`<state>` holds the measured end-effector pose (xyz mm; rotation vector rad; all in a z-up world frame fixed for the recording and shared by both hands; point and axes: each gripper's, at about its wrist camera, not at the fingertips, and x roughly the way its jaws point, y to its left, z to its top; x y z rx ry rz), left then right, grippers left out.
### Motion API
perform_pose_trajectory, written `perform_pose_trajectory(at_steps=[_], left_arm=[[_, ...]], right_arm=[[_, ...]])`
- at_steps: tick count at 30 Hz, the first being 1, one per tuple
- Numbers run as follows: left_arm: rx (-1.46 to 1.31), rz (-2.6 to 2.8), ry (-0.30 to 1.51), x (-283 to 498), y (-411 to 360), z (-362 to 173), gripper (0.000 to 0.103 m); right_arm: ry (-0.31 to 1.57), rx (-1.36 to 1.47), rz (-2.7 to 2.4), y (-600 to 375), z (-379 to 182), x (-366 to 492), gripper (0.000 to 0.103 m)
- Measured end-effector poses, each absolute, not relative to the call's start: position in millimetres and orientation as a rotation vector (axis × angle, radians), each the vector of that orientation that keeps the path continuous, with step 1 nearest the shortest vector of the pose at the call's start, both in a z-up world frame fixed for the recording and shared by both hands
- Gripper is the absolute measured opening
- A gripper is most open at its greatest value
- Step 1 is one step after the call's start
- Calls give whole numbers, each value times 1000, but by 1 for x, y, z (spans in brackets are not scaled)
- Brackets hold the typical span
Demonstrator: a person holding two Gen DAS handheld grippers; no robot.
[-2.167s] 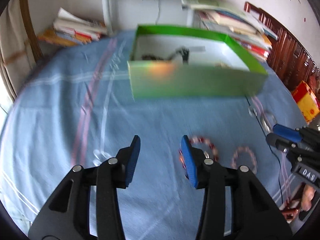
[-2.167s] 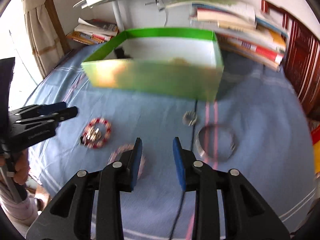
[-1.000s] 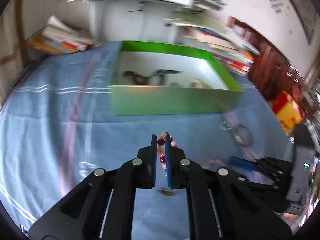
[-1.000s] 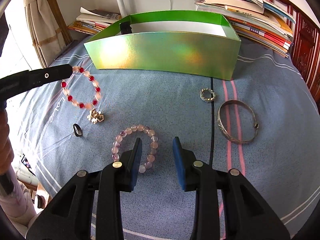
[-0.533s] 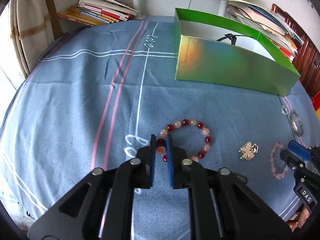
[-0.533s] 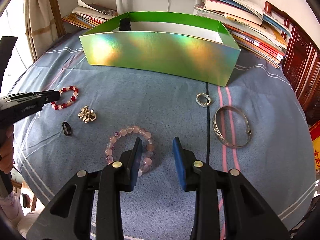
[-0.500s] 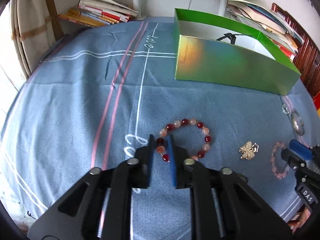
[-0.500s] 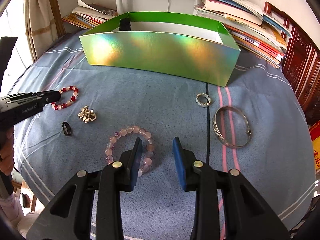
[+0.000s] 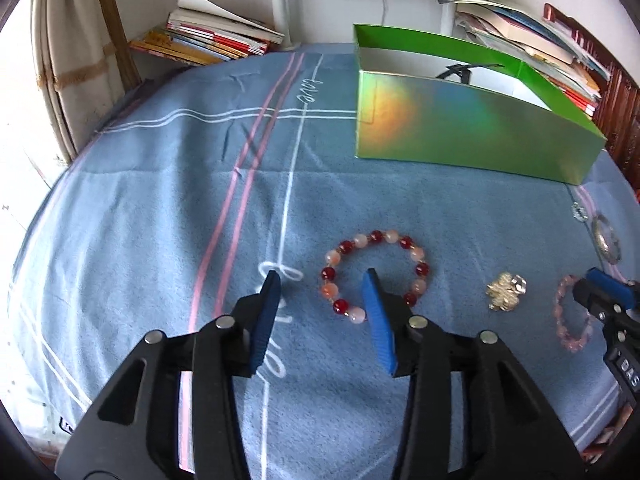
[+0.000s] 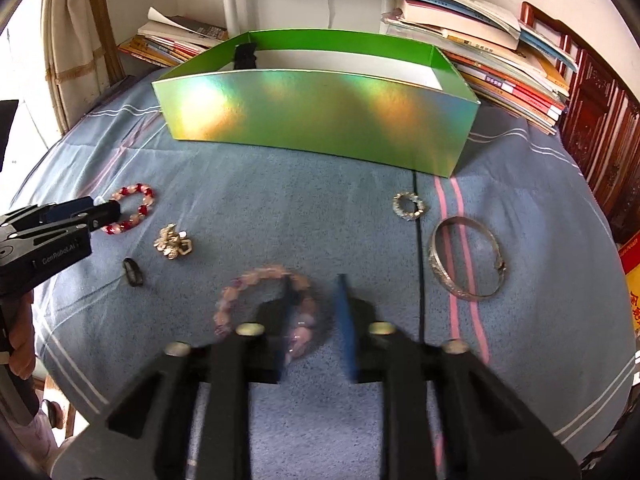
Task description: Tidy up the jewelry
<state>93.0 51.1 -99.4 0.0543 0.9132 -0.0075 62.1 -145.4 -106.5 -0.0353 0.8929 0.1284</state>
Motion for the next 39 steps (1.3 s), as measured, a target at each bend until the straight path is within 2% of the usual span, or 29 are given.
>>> perform_pose_trajectory(at_steps=[4,6,13,16,18,22,26,39], left_arm=[[61,-52,917,87,40,-100,38],[68,-76,920,85,34,-100,27],[78,-102,927,82,23,-99,25],[76,-99,928,82,23,-99,28],[77,-96,928,82,23,-100,34],[77,-97,927,82,25,-100,36],[80,-90,926,82,25,-100,44],[80,-89,925,82,25,-100,50]], right_arm=[[891,-24,123,-147,-107,62,9],[892,-16,117,-150,-107,62,9],[887,-5,105,-155,-107,60,9],[887,-4,93,-155,-107,60,12],[886,1,89,-157,-107,60,14],[886,3,86,-157,-107,60,14],[883,-1,83,-155,-107,59,14],[882,-10,88,-152,-107,56,15]])
